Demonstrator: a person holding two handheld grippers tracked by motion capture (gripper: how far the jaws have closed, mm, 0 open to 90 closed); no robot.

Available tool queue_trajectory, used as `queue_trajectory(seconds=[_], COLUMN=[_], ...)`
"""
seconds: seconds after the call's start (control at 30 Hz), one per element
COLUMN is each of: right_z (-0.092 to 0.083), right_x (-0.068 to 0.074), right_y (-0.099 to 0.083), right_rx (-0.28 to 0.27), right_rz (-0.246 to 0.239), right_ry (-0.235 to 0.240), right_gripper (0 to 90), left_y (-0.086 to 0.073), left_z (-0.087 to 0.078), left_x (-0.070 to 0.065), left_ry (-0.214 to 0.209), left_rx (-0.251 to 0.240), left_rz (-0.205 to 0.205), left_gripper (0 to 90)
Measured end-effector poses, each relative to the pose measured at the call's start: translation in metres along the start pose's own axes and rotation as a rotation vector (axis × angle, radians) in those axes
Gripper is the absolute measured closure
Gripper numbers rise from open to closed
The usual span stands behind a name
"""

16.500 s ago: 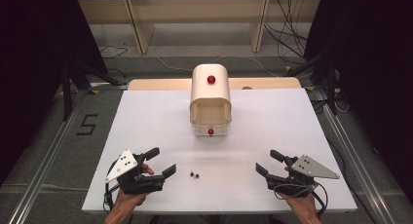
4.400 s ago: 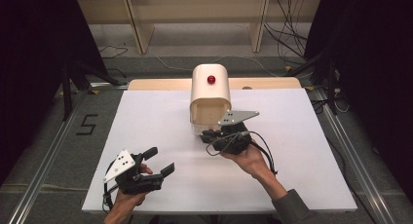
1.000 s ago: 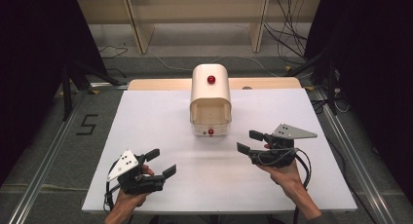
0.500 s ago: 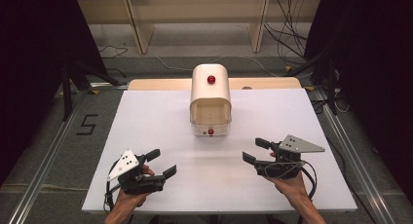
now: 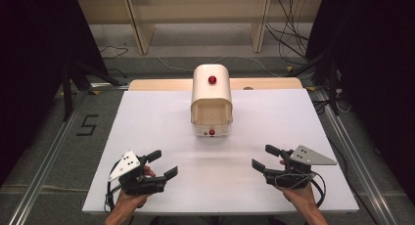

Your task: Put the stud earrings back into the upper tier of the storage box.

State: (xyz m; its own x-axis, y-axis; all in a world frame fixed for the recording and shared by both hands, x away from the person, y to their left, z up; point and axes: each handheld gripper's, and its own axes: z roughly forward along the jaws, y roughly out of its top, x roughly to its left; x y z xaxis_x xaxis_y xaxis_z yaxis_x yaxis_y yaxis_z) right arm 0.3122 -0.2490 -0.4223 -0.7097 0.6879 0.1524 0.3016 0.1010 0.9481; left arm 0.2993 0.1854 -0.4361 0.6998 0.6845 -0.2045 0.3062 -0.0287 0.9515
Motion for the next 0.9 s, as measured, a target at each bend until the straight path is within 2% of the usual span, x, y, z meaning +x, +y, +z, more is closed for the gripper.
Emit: queue_trajectory(seconds=[0.2,0.5,0.9], right_z=[-0.003,-0.009,-0.012], right_x=[0.000,-0.002,-0.004], right_y=[-0.009,-0.022,-0.022], right_rx=[0.008,0.015,0.010], right_rz=[-0.010,0.004,0.013], right_ry=[-0.012,-0.022,-0.033], right_gripper=[26.3,26.1,26.0], left_y=[0.000,-0.001,-0.001], left_z=[0.000,0.002,0.002], left_x=[0.000,-0.001,-0.001], left_ry=[-0.003,-0.016,-0.018], left_rx=[0.004,0.023,0.026], left_rz=[-0.002,0.005,0.010], left_gripper=[14.9,14.8,14.8])
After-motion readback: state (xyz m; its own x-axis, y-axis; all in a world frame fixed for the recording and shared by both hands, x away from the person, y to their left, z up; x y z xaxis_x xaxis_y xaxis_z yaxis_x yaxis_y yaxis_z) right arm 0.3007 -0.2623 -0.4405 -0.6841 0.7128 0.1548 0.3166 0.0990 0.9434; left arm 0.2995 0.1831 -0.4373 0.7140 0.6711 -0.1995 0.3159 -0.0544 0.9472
